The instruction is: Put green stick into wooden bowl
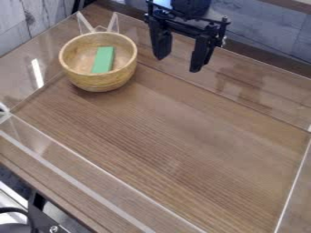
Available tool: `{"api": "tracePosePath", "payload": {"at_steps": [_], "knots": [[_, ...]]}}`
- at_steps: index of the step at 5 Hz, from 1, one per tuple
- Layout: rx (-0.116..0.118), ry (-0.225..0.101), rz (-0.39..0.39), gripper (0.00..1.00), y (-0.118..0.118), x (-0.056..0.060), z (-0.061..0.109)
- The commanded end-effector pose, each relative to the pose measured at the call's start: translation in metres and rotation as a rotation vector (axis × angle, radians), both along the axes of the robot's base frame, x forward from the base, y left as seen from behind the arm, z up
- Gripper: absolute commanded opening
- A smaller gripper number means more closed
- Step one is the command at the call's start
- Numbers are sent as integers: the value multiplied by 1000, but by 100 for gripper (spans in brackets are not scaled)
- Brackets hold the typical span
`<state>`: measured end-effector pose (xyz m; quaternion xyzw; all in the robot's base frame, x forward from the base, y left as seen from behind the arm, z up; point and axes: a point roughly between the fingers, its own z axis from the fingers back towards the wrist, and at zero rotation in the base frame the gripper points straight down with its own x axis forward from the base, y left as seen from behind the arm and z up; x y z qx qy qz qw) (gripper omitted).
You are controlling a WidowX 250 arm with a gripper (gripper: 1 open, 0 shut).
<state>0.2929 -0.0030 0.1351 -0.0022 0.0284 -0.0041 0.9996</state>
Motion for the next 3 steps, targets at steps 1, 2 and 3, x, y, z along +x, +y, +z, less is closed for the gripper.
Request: {"api": "tracePosePath", "payload": {"at_steps": [1,2,3], "knots": [[1,-5,8,100,6,6,3],[-2,-21,52,100,11,11,-5],[-6,-39,83,100,13,14,-7]]}}
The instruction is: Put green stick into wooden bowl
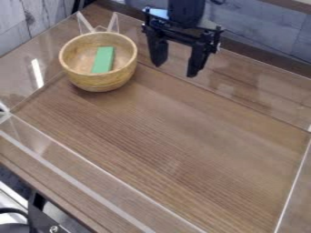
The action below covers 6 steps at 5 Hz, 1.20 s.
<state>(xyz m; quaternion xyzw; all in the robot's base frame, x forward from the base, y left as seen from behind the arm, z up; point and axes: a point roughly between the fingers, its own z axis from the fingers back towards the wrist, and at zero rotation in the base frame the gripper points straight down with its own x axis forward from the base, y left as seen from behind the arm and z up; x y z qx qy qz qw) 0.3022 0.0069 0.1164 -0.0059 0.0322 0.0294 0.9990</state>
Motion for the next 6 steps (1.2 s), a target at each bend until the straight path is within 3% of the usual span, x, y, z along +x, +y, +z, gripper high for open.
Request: {"api": "tracePosePath", "payload": {"at_steps": [1,2,3,4,5,6], "knots": [[0,-56,1,100,-3,1,15],[0,-66,-14,100,-10,-2,17],[3,-89,-2,100,-16,-9,34],[13,-95,6,100,-15,-13,40],[18,-109,-1,100,-16,-5,46],[24,-102,-6,100,-20,1,45]]}}
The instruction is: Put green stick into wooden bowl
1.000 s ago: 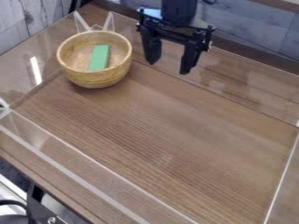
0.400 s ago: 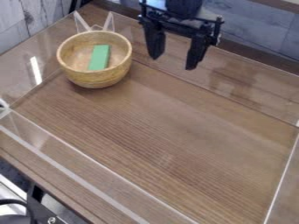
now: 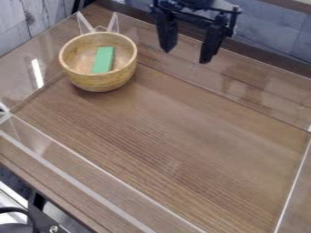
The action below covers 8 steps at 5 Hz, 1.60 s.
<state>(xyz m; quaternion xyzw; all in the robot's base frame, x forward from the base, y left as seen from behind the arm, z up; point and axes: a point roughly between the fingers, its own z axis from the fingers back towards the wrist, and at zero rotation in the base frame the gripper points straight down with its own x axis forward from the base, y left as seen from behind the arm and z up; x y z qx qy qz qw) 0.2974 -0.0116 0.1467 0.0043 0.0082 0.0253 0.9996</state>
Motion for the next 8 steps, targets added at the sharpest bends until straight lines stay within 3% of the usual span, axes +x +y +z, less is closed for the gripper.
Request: {"api": "tracePosePath", "payload": {"at_steps": [1,3,7,8], "knots": [[11,-37,-33,100,3,10,5],[14,-29,-48,100,12,10,2],[5,-54,-18,100,9,6,2],[11,-60,4,100,22,5,4]]}}
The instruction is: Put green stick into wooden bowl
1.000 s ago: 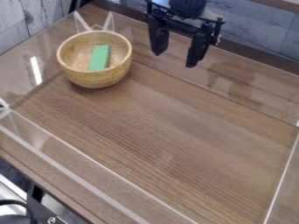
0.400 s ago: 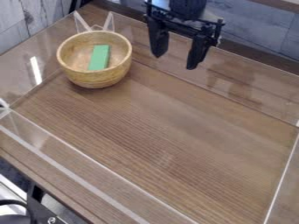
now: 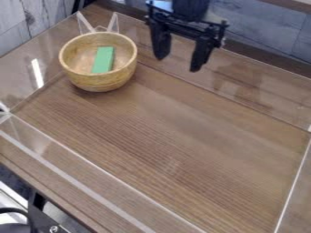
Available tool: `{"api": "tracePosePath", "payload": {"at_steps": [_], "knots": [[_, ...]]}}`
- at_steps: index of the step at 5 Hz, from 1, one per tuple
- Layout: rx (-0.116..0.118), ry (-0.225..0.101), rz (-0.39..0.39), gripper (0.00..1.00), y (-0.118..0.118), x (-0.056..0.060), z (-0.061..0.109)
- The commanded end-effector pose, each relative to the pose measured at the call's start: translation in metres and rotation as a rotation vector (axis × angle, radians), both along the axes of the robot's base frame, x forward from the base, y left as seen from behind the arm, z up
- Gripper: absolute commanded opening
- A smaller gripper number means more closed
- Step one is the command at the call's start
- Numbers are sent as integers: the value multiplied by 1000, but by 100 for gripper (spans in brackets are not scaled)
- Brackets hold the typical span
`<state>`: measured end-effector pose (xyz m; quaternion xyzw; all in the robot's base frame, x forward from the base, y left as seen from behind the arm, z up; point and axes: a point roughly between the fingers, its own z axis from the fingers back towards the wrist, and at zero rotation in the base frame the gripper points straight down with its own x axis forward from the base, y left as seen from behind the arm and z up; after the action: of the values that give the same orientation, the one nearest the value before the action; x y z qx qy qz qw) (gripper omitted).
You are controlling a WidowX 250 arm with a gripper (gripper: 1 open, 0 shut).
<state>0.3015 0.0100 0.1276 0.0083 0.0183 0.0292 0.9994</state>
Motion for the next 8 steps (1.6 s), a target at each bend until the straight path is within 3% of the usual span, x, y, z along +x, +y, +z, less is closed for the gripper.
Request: {"api": "tracePosePath", "payload": {"at_steps": [1,3,5,6,8], "knots": [[-9,-86,6,100,5,-5,29],[-12,-62,-78,100,2,11,23],[2,-89,42,100,1,13,30],[1,-103,41,100,11,21,37],[25,-75,10,100,21,27,29]]}}
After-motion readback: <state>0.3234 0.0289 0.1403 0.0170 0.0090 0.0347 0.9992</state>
